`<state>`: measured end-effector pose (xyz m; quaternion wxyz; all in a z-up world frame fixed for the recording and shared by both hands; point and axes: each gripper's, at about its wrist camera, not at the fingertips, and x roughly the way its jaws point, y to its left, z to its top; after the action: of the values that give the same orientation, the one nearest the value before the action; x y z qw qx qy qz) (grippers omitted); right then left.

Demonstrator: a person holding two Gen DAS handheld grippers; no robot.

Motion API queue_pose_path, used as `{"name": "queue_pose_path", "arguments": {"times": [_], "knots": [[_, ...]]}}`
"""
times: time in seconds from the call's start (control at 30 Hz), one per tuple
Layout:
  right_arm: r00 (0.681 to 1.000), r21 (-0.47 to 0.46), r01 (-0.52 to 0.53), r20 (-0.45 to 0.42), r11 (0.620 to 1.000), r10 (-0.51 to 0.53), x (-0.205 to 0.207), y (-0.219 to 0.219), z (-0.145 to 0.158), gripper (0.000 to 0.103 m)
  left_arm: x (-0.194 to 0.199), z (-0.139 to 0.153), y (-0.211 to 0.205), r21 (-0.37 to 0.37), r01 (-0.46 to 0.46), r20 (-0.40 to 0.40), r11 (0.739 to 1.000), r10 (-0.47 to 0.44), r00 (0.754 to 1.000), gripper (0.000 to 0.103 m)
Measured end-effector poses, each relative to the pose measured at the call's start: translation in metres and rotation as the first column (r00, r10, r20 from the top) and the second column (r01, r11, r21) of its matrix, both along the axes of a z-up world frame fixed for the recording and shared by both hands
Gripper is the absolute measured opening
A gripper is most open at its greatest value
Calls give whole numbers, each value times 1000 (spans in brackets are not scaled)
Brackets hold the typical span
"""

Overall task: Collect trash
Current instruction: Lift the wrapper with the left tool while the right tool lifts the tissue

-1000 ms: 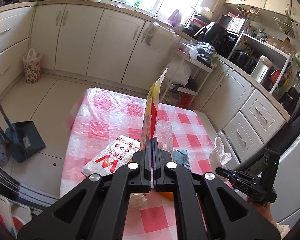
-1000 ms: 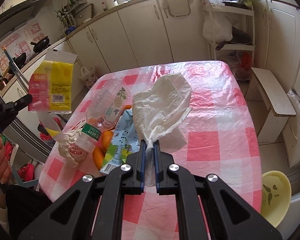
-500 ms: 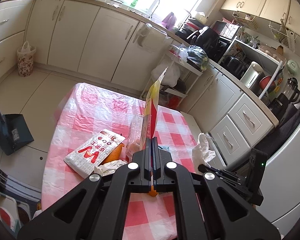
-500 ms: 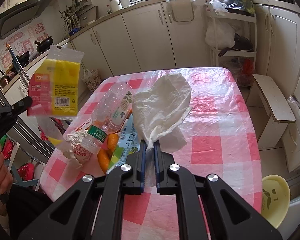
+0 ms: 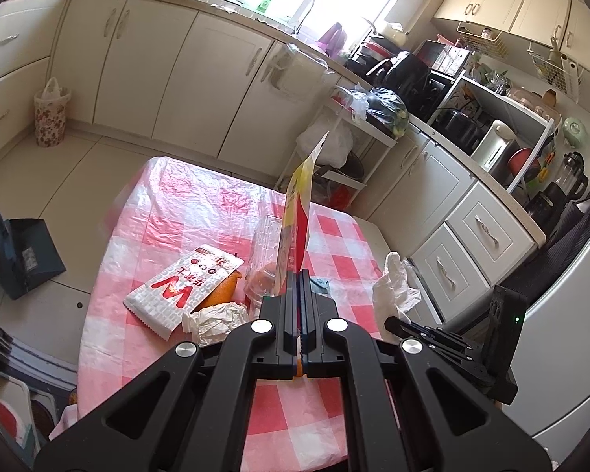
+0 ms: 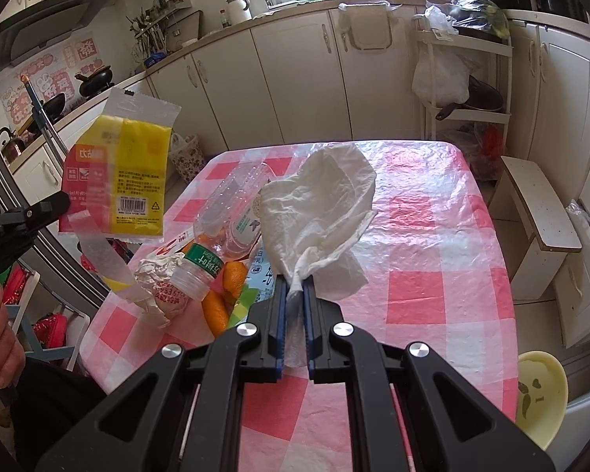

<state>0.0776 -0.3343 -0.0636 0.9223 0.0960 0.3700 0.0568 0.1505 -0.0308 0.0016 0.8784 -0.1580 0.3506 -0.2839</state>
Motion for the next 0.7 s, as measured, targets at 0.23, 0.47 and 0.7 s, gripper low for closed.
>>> {"name": "queue_pose_path", "arguments": {"times": [0.23, 0.47, 0.7], "knots": [[1000, 3, -3, 3, 1000, 3, 0, 0, 0, 9, 0, 0, 0, -1, 0, 1, 1000, 0, 1000, 1], [1000, 4, -8, 4, 1000, 8, -1, 1, 0, 9, 0, 0, -1, 0, 2, 3, 1000, -2, 1000, 1], [1000, 3, -11, 3, 1000, 11, 0, 2, 0, 9, -1, 0, -3, 2, 3, 5, 1000, -3, 1000, 1]]}}
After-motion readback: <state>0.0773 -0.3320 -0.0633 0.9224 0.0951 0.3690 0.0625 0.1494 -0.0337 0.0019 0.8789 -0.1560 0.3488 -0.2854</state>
